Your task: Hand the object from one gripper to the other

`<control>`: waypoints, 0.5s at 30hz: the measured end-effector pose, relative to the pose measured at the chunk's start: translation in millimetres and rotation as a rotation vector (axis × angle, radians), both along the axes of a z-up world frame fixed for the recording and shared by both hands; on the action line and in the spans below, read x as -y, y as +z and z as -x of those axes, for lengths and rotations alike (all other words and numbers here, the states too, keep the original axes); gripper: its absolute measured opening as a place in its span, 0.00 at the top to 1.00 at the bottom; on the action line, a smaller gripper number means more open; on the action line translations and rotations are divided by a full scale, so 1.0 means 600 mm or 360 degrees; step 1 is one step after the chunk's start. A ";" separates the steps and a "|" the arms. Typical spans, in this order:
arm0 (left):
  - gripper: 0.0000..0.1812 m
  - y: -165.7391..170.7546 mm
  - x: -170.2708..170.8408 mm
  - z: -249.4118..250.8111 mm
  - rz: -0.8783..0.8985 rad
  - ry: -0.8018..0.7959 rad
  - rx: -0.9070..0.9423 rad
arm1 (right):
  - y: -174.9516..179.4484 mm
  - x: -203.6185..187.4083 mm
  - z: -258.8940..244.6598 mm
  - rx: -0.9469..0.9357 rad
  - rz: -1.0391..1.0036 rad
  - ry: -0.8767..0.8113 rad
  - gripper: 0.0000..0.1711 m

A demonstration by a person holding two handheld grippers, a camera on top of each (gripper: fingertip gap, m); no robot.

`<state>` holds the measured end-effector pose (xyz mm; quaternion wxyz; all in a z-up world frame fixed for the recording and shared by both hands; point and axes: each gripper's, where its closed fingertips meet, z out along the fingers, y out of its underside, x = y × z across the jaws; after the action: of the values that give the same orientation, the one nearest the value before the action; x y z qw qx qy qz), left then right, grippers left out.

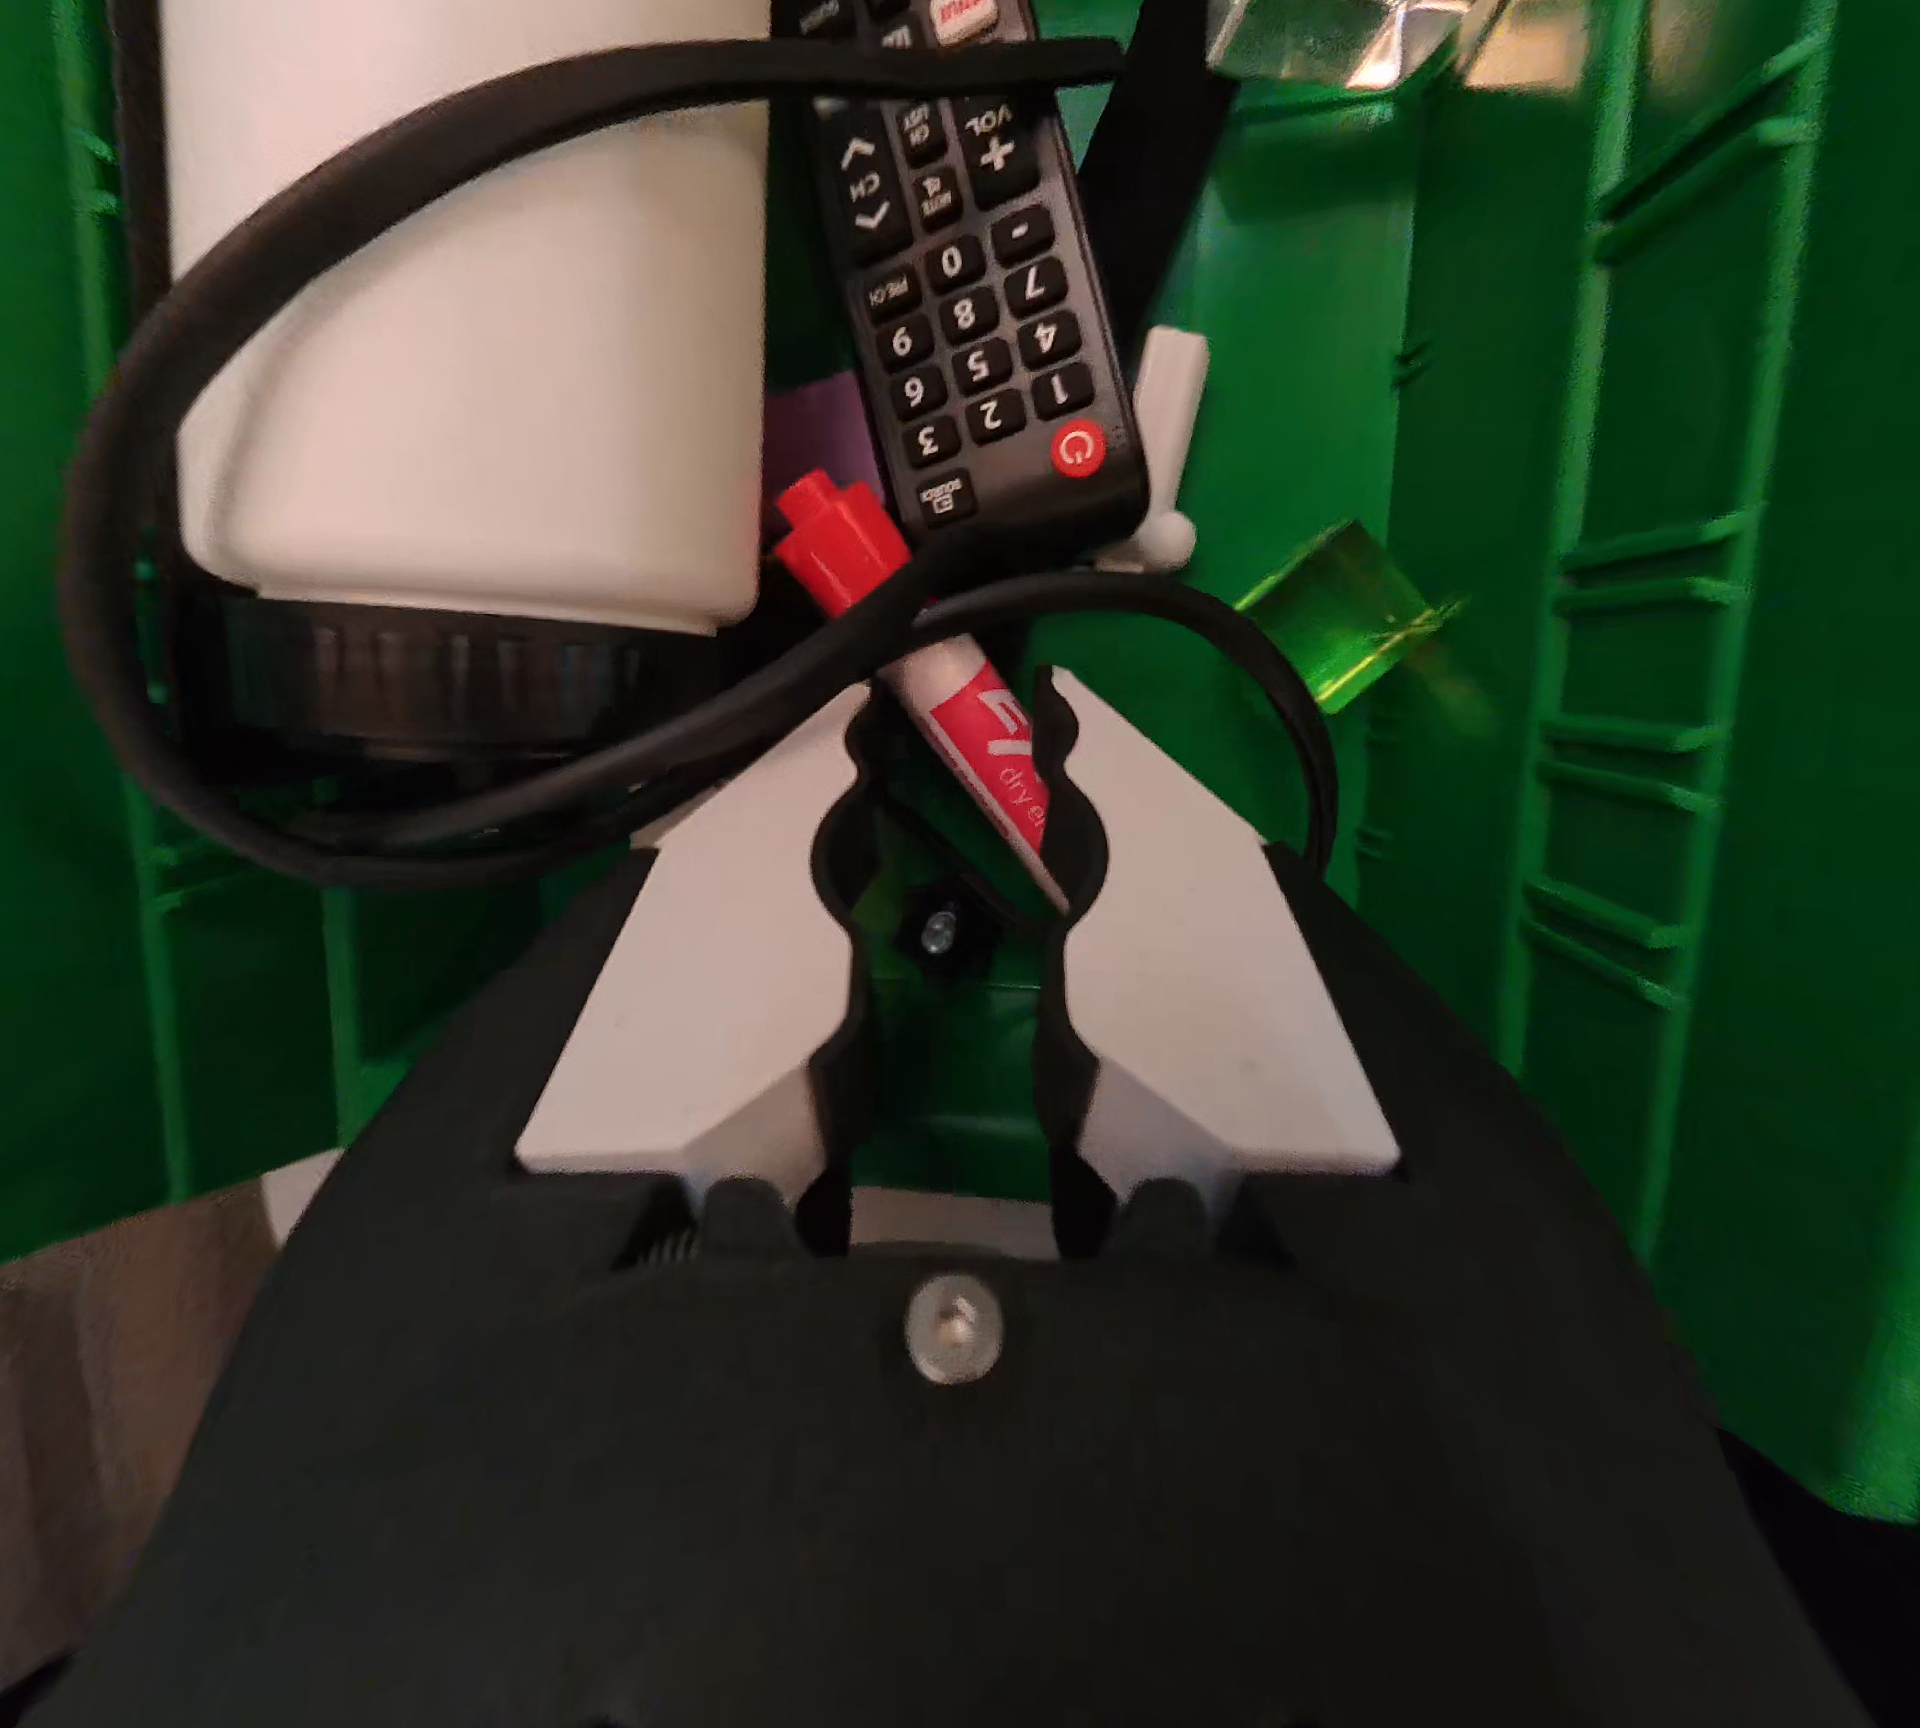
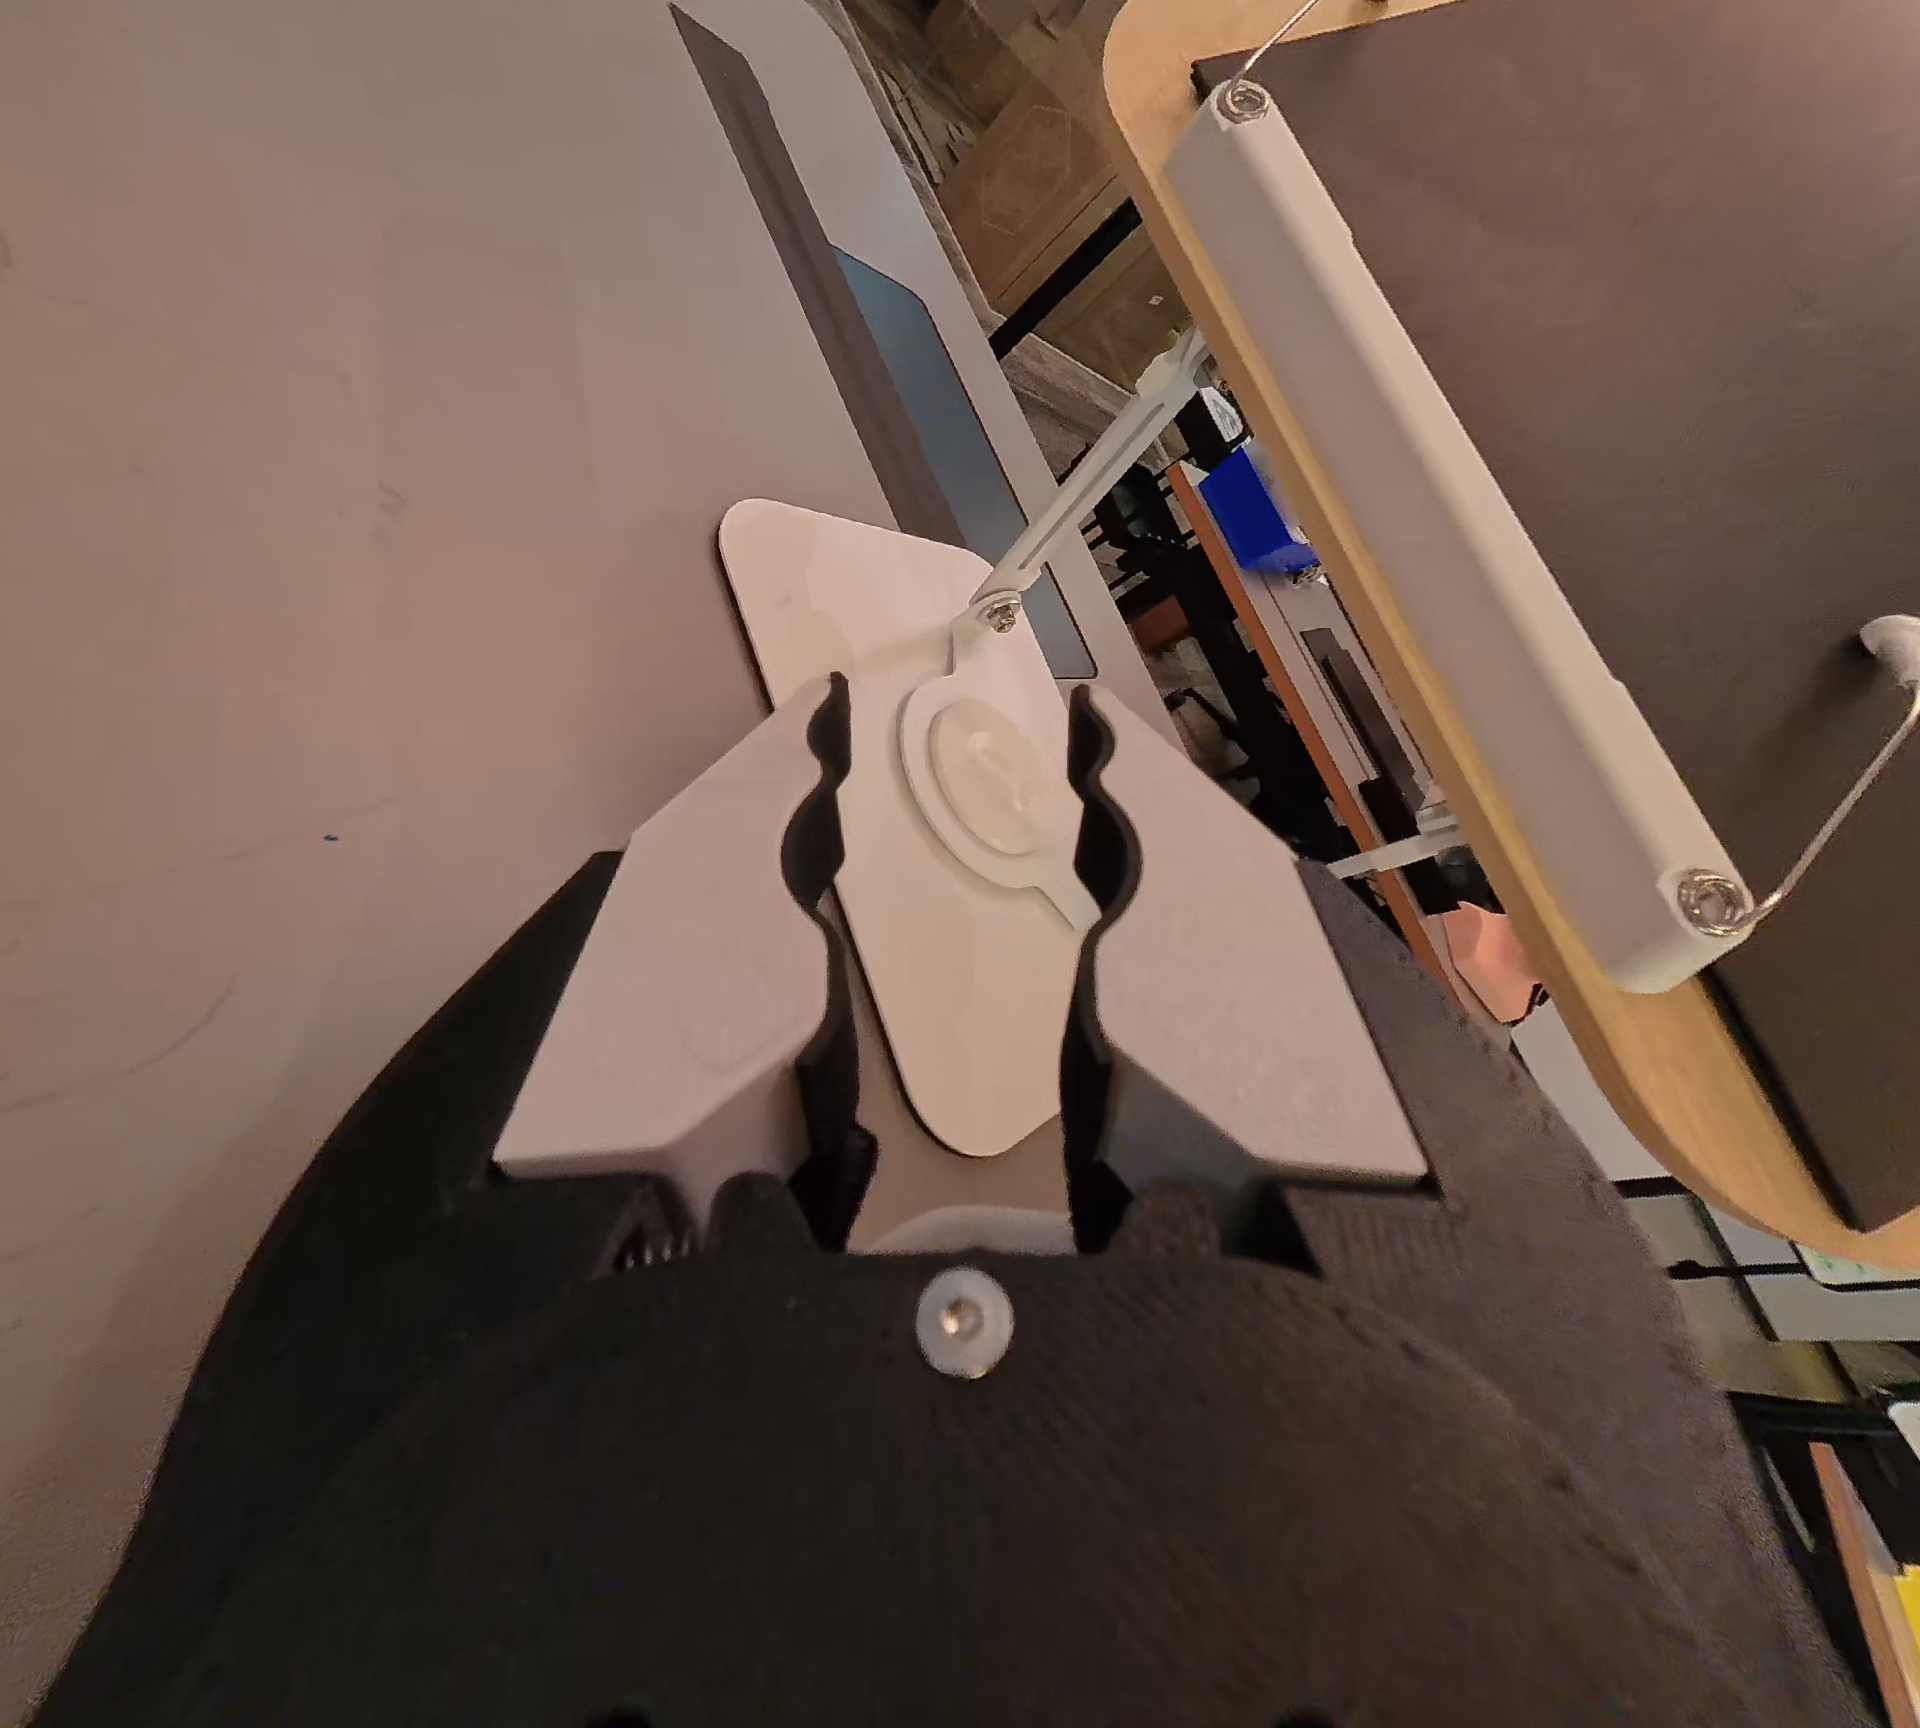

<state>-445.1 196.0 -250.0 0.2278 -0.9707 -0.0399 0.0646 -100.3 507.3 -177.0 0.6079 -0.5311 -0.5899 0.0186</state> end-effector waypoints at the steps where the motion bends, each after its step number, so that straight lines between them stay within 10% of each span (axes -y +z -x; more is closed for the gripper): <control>1: 0.86 0.008 0.001 -0.003 -0.0001 -0.0032 -0.0030 | 0.000 -0.001 -0.001 0.0006 -0.0008 -0.0003 0.77; 15: 0.90 0.106 -0.019 0.000 0.0410 -0.0371 -0.0355 | -0.030 -0.001 0.003 0.0110 -0.0045 0.0027 0.77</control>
<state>-444.9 207.4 -186.3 0.1108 -0.9767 0.1067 0.1494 -101.9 507.7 -195.0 0.5945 -0.5178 -0.6152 -0.0029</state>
